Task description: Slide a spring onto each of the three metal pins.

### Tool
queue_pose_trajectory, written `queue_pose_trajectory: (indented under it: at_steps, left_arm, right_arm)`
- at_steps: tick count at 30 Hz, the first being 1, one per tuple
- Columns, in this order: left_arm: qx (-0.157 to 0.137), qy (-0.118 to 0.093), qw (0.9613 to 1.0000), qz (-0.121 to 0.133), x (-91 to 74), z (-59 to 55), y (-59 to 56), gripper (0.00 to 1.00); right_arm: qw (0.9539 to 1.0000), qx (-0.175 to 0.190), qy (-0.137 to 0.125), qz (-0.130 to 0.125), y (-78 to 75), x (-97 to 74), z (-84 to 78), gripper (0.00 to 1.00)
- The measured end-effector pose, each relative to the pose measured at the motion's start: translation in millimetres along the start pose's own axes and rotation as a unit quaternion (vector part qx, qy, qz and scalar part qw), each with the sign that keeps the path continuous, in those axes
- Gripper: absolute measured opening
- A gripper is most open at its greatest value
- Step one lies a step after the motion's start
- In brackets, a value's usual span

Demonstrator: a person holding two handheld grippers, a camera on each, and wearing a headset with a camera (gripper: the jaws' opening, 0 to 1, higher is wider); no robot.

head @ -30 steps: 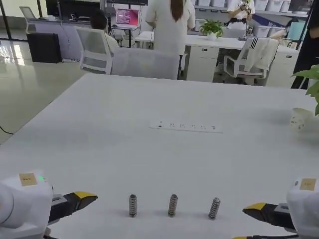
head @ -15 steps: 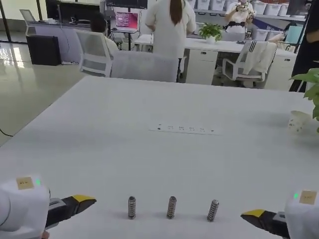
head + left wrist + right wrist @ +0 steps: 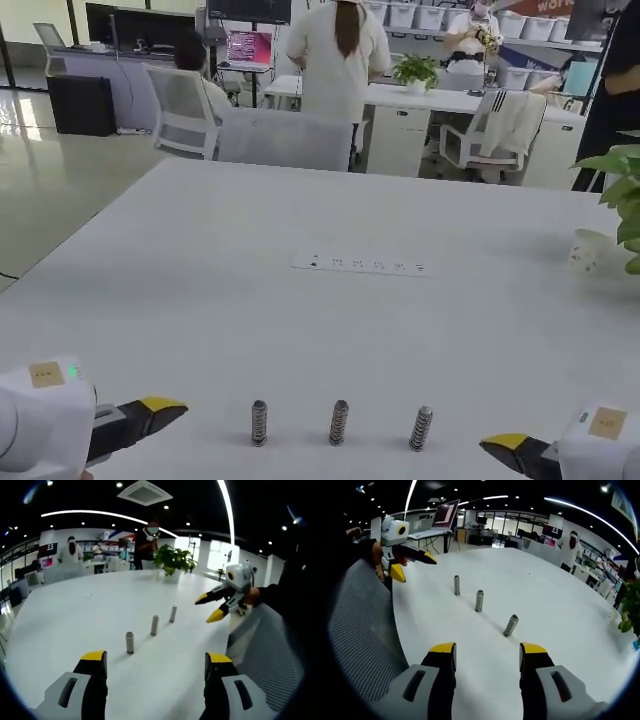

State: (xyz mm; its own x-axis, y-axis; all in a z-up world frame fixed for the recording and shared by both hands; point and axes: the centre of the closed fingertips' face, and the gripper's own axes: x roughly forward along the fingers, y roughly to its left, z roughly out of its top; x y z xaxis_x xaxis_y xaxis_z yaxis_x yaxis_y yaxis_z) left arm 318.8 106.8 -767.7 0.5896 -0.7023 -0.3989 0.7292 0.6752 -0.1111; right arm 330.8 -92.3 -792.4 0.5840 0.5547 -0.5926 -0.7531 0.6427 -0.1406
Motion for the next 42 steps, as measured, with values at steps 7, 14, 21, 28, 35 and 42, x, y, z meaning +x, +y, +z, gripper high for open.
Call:
queue_pose_trajectory:
  at_steps: [7,14,21,28,35,42]
  left_arm:
    - [0.002,0.008,1.0,0.0,0.3,-4.5,0.2,0.75]
    - [0.001,0.017,0.9999,-0.001,1.0,-9.0,0.1,0.74]
    - [0.005,0.027,0.9996,-0.006,2.7,-12.5,-3.6,0.74]
    - [0.005,0.034,0.9994,-0.01,3.9,-16.5,-4.1,0.74]
    - [0.004,0.038,0.9992,-0.013,4.1,-19.3,-4.1,0.74]
    - [0.007,0.046,0.9988,-0.016,4.4,-22.2,-5.4,0.74]
  right_arm:
    - [1.0,-0.008,-0.002,-0.001,0.3,2.1,2.5,0.49]
    - [0.9998,0.002,-0.009,-0.015,-7.1,1.0,2.8,0.49]
    - [0.9995,0.008,-0.016,-0.026,-12.2,-0.3,4.6,0.49]
    - [0.9989,0.014,-0.015,-0.042,-19.3,-1.2,2.6,0.48]
    - [0.9989,0.005,-0.007,-0.045,-19.2,-0.3,0.4,0.48]
    - [0.999,0.005,-0.005,-0.043,-18.0,-0.5,0.6,0.48]
